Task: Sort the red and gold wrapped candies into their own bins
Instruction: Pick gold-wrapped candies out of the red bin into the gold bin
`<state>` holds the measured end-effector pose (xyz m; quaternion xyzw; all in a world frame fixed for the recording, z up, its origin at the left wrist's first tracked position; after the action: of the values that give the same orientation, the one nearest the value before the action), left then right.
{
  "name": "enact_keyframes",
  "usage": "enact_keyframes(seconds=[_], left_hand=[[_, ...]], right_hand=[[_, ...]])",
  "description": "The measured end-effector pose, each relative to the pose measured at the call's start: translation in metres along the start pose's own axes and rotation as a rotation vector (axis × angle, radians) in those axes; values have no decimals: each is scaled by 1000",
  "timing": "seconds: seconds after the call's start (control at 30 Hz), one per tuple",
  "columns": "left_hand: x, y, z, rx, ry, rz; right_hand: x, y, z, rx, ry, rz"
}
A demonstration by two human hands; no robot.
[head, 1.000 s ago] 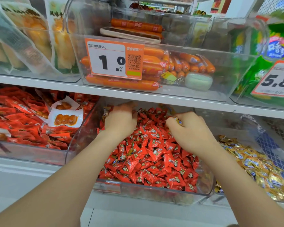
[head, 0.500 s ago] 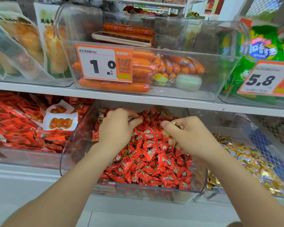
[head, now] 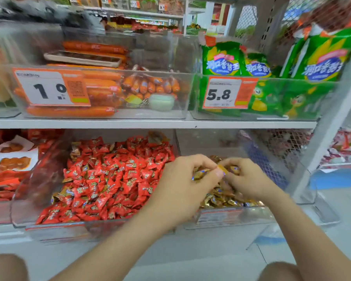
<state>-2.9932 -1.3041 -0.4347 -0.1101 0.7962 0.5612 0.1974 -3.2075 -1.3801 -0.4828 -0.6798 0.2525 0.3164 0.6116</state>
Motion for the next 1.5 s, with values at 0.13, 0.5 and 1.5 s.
enact_keyframes(seconds=[0.13,0.5,1.5], left_hand=[[65,-7,-37,-8,37,-254],[122,-46,-76,-171,-486,-823],[-172,-215,-59,-915,371,-441]], right_hand=[[-17,23,19,-244,-35,211],[-36,47,28,11,171,41],[211,-220,-109,-369,-494,529]])
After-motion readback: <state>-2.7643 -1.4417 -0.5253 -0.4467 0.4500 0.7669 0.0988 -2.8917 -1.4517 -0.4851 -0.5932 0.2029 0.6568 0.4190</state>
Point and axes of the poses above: each hand's wrist, its own z-axis away from the middle knuckle, its own x-axis out of the palm, y = z × x, the point moved 2 cm from there along -z, towards the middle knuckle, and after that the axes turned 2 degrees about -x, right-handed, at the moved point
